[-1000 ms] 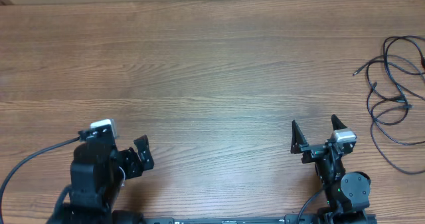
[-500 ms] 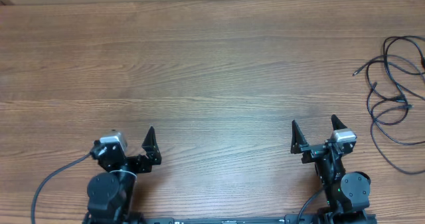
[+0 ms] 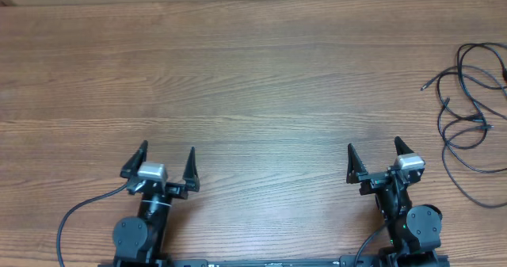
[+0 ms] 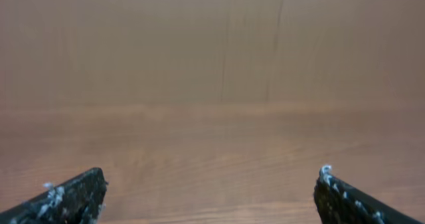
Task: Untangle cables
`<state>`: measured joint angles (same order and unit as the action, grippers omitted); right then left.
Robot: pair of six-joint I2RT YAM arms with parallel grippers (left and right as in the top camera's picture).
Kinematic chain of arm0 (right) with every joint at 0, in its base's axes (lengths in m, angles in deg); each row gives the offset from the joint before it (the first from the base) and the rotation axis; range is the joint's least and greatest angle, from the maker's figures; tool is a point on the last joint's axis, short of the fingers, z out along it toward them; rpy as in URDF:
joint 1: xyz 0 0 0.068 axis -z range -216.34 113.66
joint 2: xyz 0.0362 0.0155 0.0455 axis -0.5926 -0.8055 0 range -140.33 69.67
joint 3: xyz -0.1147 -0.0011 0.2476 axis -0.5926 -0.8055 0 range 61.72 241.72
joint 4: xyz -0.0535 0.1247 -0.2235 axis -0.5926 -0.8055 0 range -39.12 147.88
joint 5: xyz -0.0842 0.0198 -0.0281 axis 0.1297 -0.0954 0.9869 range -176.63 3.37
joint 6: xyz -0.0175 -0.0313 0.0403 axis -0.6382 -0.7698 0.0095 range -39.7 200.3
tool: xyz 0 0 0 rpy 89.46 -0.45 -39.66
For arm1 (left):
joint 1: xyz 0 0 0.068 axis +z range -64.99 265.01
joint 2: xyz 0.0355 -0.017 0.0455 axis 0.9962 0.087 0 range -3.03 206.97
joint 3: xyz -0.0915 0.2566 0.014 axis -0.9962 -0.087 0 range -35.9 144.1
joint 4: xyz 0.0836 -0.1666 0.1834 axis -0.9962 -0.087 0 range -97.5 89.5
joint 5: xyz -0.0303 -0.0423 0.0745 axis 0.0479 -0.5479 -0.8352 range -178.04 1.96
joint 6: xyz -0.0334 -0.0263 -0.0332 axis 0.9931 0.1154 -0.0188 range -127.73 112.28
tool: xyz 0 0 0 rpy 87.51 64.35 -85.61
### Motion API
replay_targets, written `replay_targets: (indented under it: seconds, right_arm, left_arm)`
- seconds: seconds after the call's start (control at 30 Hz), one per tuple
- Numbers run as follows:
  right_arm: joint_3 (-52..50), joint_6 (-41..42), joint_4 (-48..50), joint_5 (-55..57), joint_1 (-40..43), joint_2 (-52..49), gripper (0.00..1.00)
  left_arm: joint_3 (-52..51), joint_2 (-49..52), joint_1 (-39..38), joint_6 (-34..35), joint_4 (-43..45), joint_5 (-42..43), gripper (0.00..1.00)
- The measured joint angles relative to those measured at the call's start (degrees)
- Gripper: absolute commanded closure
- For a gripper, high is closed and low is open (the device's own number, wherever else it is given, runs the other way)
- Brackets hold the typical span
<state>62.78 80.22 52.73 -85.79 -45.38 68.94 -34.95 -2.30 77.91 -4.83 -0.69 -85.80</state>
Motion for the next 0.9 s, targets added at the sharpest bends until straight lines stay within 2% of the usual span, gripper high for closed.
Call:
replay_targets:
  seconds: [0.1, 0.9]
  right_arm:
    - [0.0, 0.0, 0.0, 0.0, 0.0, 0.0, 0.0]
    - [0.0, 0.0, 0.0, 0.0, 0.0, 0.0, 0.0]
  left_arm:
    - [-0.5, 0.0, 0.0, -0.4, -4.1, 0.3, 0.0]
    - [-0.5, 0.0, 0.0, -0.4, -4.0, 0.6, 0.01]
